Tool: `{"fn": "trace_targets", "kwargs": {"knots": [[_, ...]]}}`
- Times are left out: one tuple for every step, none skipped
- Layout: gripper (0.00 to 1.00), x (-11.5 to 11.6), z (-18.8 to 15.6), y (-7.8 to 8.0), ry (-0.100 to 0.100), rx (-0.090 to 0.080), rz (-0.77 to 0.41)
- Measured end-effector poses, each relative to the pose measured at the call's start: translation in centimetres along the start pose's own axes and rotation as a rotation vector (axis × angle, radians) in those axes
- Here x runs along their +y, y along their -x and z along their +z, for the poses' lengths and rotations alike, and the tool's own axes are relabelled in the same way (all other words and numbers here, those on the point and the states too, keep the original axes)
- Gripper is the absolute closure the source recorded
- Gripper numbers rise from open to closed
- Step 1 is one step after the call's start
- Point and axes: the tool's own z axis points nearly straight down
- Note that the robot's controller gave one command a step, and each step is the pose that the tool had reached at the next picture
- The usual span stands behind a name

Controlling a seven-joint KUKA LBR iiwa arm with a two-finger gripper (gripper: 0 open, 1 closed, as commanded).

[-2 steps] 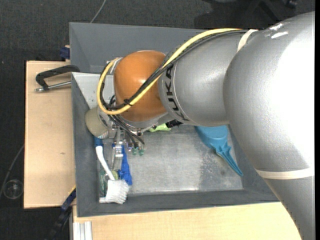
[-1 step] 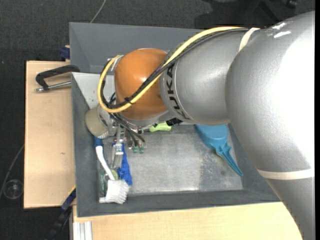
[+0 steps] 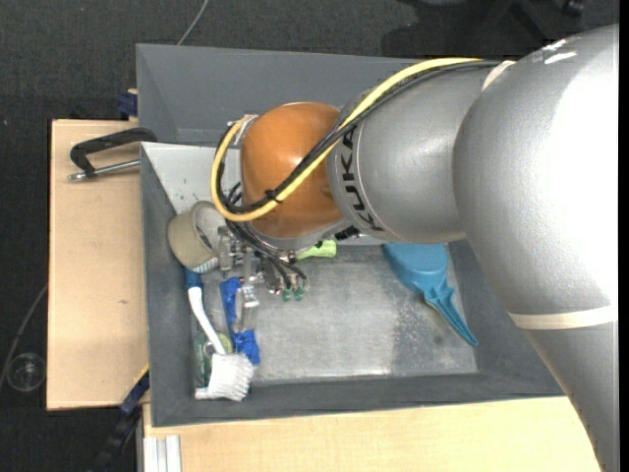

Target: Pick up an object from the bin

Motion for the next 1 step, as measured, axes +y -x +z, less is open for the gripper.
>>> {"fn": "trace_targets", "kwargs": {"knots": [[0.0,-0.95,2.32,-3.58,-0.008,-0.001,-0.257]]}}
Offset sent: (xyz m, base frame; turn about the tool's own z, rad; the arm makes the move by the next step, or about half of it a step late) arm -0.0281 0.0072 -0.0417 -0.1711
